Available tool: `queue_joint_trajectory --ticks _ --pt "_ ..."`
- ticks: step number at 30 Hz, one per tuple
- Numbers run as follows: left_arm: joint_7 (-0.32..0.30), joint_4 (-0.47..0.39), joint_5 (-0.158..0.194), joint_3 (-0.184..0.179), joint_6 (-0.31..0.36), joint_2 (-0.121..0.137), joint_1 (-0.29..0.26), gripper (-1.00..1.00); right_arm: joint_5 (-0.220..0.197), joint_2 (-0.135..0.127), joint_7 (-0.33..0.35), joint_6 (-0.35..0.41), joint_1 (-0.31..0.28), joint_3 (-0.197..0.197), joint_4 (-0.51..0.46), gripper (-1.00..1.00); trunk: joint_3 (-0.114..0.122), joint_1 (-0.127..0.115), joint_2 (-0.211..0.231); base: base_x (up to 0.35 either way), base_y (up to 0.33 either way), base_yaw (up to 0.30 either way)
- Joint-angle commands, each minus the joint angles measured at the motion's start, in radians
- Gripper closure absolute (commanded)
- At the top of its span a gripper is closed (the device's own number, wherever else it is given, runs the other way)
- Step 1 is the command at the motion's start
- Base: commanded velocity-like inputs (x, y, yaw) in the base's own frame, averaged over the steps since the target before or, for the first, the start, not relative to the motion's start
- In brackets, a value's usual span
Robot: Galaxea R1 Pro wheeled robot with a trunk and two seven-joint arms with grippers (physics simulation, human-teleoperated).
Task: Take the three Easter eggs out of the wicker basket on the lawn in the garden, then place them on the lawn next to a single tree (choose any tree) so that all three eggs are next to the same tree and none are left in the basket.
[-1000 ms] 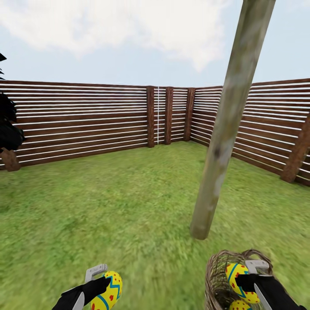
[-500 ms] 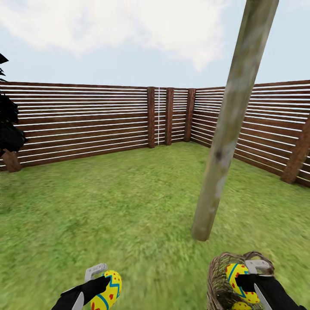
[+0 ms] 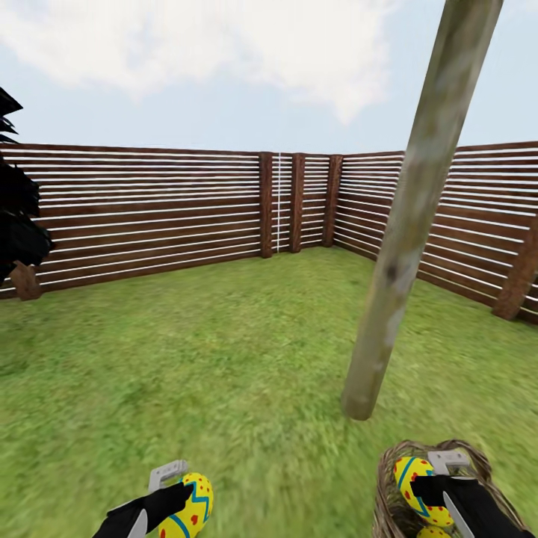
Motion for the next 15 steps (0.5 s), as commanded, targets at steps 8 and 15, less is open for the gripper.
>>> queue_joint_trajectory --ticks 8,15 --pt "-0.005 -0.002 0.005 0.007 0.009 -0.002 -0.001 1.0 -0.008 -0.001 -0.005 0.004 0.0 0.001 -0.001 1.0 0.024 -0.031 0.056 0.0 0.0 0.0" --pt "-0.005 -0.002 0.005 0.007 0.009 -0.002 0.0 1.0 -0.008 0.0 -0.005 0.004 0.0 0.002 -0.001 1.0 0.046 -0.058 0.105 0.0 0.0 0.0"
